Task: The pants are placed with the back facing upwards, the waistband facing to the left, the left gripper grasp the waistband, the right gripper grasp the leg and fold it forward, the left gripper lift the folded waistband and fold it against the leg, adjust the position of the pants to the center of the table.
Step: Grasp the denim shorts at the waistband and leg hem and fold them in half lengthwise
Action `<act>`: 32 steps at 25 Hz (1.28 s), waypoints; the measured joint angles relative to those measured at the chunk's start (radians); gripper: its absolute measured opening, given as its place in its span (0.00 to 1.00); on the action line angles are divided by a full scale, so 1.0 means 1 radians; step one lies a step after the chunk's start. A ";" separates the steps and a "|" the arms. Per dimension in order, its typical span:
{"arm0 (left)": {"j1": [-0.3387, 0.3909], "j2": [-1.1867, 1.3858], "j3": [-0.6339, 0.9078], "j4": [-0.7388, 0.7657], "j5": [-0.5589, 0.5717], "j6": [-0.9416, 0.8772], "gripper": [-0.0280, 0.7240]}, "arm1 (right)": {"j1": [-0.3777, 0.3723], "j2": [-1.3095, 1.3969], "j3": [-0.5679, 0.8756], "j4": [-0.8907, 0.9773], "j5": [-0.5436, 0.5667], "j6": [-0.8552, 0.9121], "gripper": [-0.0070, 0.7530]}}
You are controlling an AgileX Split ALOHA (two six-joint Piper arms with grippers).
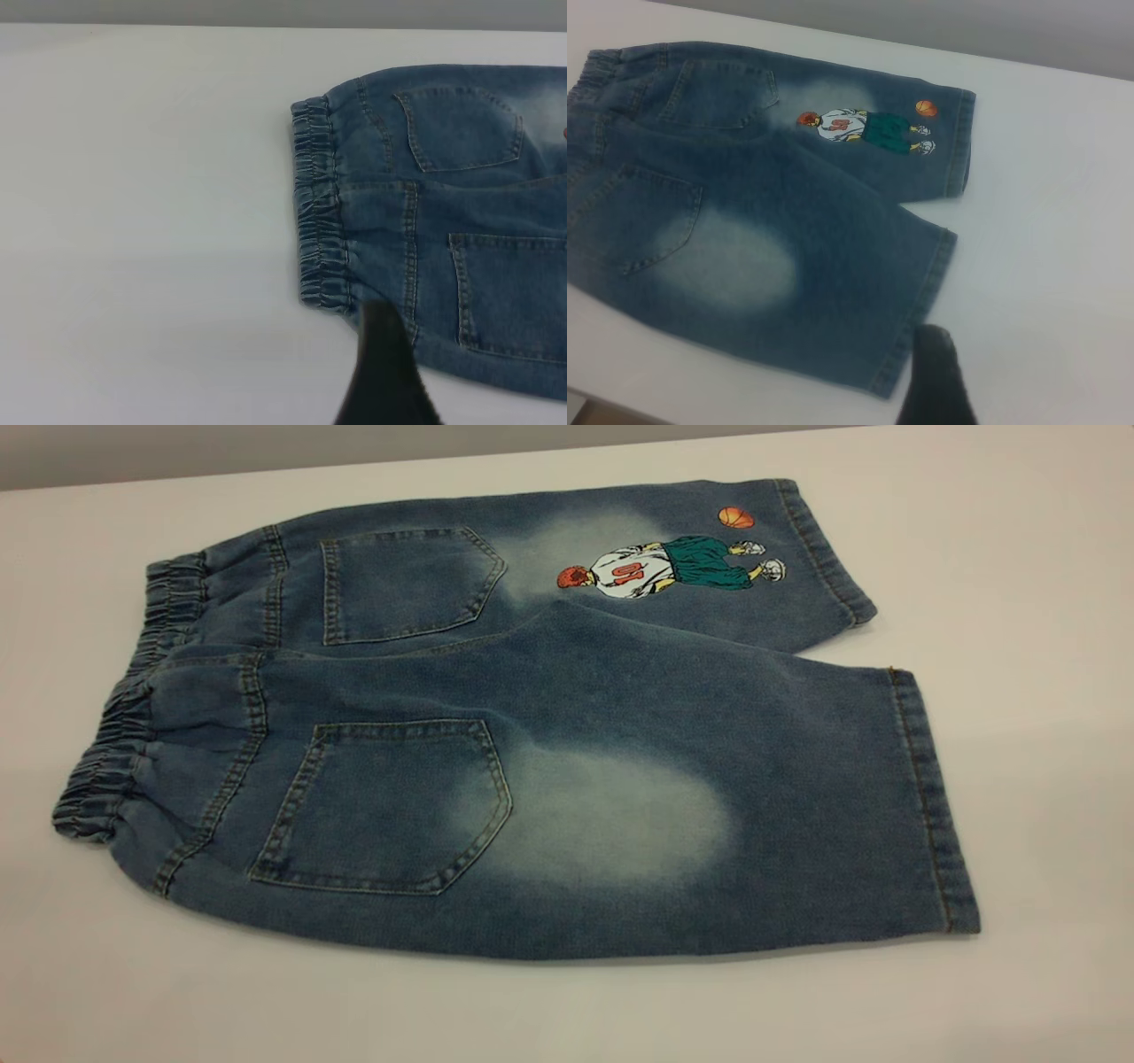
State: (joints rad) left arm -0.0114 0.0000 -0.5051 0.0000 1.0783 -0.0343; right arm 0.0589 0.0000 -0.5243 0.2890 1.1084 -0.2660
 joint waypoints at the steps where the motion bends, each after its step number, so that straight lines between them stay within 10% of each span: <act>1: 0.000 0.000 0.000 0.000 0.000 0.000 0.62 | 0.000 0.000 0.000 0.000 0.000 0.000 0.57; 19: 0.000 0.000 0.000 0.000 0.000 0.000 0.62 | 0.000 0.000 0.000 0.081 -0.005 0.000 0.57; 32: 0.000 0.157 -0.029 0.124 -0.058 -0.086 0.62 | 0.000 0.098 0.000 0.187 -0.294 0.091 0.57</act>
State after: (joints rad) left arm -0.0114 0.1566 -0.5337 0.1240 1.0201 -0.1203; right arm 0.0589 0.0980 -0.5243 0.4756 0.8141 -0.1752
